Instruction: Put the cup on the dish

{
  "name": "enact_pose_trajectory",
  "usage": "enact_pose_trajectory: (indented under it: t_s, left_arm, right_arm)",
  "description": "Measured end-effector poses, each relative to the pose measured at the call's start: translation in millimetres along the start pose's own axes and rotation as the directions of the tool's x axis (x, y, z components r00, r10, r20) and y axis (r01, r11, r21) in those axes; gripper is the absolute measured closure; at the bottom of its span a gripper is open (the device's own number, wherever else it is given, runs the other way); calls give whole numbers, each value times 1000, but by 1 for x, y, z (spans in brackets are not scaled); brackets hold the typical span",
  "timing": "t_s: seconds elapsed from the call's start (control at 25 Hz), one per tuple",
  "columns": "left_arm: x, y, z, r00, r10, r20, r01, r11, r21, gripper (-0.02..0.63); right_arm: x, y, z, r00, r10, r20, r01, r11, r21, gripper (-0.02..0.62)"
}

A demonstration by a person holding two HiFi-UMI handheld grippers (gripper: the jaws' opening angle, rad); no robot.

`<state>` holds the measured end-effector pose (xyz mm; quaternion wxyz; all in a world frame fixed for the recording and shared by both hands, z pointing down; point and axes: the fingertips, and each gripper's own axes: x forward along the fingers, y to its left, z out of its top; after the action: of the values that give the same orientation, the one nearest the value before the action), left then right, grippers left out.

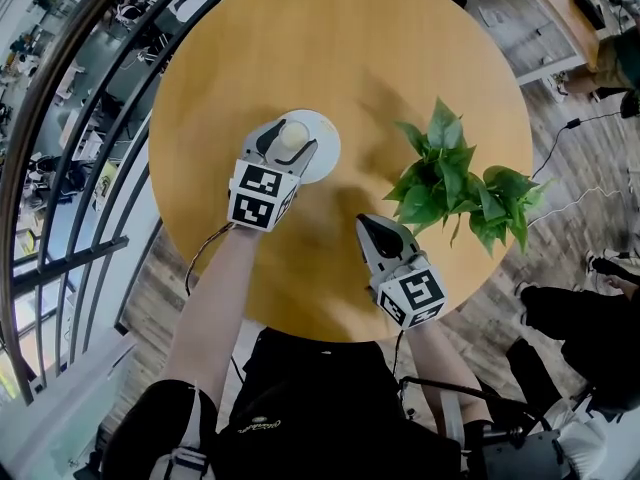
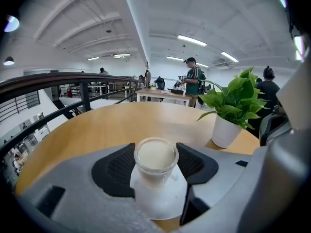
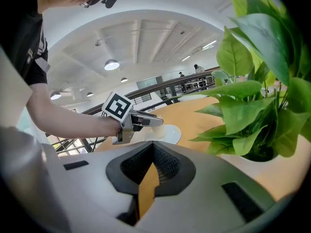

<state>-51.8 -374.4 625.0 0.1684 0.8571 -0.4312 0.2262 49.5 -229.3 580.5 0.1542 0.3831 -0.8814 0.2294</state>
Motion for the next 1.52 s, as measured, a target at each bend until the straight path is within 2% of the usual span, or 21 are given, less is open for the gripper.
enact_pose_trajectory:
  t_s: [0.16,0.36,1.52]
  left_arm:
    - [-1,-7,-3,1000,-7,-15,7,999,45,334]
    - [-2,-8,-3,1000,-6,-11,7,998,56,334]
    - [-8,-7,-4,999,11,31,-12,1000,20,304]
  right_arm:
    - [2,2,-3,1000,7,-6,-7,1000,2,598]
    - [2,5,-3,1000,11,-2,-11,1000,2,598]
    - [-11,9,-11,1000,0,-9,0,1000,0,598]
